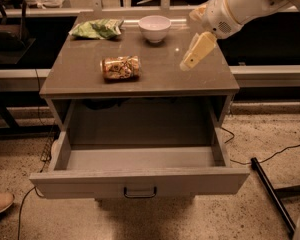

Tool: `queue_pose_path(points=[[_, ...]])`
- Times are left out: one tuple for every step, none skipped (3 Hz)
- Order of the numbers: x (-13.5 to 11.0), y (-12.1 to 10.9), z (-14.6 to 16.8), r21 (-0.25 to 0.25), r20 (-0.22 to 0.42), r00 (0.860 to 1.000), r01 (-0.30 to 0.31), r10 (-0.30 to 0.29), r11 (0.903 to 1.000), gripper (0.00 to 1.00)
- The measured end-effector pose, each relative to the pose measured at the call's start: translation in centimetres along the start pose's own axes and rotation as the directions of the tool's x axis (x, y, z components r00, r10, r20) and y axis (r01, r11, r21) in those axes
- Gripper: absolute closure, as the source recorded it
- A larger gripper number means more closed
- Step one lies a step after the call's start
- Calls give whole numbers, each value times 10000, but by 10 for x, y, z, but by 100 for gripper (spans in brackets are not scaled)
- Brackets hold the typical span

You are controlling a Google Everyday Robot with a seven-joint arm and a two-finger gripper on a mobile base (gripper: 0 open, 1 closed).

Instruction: Place orange can into top drawer

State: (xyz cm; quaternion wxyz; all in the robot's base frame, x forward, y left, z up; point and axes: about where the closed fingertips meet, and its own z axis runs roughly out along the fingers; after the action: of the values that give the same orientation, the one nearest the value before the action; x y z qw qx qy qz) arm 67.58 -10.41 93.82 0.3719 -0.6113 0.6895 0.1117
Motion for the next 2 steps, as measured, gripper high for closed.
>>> queue_pose_path(points=[[-41,10,23,-220,-234,9943,1038,-1043,9944,0],[-68,17,44,-536,-620,9829,1699,-1731,9840,0]])
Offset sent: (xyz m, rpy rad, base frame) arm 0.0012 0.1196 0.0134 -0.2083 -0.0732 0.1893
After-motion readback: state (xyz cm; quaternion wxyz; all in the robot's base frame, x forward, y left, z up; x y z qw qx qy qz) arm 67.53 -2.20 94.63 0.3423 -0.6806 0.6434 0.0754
